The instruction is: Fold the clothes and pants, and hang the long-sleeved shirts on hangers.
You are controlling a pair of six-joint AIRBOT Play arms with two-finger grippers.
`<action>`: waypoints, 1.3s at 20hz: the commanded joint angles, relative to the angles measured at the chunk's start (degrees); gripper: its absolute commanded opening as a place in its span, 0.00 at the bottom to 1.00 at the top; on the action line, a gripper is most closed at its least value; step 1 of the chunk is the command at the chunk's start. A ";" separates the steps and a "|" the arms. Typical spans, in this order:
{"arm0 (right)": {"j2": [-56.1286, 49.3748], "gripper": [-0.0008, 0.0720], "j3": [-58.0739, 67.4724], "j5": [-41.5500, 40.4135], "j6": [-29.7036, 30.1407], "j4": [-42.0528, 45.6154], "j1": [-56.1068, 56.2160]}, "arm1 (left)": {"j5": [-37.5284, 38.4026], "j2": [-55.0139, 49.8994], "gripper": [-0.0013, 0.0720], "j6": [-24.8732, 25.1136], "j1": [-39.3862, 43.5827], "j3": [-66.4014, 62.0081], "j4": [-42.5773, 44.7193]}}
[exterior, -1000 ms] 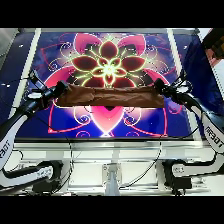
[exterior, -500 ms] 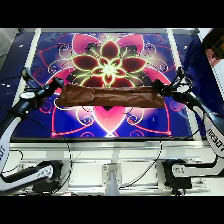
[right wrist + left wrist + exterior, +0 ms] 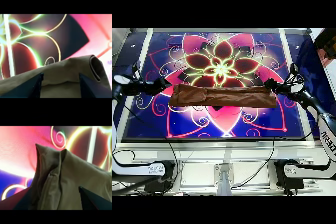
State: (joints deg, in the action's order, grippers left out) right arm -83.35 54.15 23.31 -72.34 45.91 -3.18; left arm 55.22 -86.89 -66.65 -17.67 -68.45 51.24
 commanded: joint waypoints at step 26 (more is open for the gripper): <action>0.09 0.70 0.02 1.42 -0.07 1.05 0.02 | 12.81 -22.73 0.38 16.13 6.34 -11.54 -9.75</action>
State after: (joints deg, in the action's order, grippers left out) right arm -83.29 54.15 23.94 -72.40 46.98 -3.18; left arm 69.65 -109.49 -53.17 -13.13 -79.96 42.26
